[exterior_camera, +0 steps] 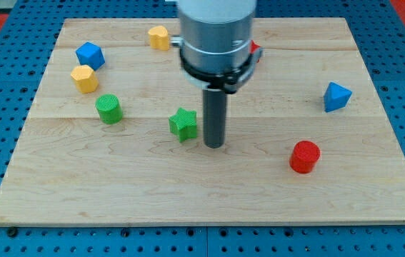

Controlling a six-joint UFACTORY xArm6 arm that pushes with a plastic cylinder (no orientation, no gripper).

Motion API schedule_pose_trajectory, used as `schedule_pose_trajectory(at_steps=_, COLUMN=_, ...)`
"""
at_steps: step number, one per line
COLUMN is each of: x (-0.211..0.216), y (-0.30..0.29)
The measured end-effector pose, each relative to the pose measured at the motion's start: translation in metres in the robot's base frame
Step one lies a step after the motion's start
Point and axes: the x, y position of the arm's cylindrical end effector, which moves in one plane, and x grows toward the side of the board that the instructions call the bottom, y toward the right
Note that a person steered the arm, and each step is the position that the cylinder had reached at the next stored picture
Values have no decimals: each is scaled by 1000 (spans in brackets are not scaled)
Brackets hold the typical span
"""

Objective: Move the blue triangle to the right side

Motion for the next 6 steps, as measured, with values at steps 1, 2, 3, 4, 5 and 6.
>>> schedule_pose_trajectory(at_steps=1, x=-10, y=43)
schedule_pose_trajectory(at_steps=2, x=-45, y=101)
schedule_pose_trajectory(at_steps=3, x=-56, y=161)
schedule_pose_trajectory(at_steps=4, x=-57, y=192)
schedule_pose_trajectory(at_steps=5, x=-61, y=238)
schedule_pose_trajectory(at_steps=6, x=-76, y=241)
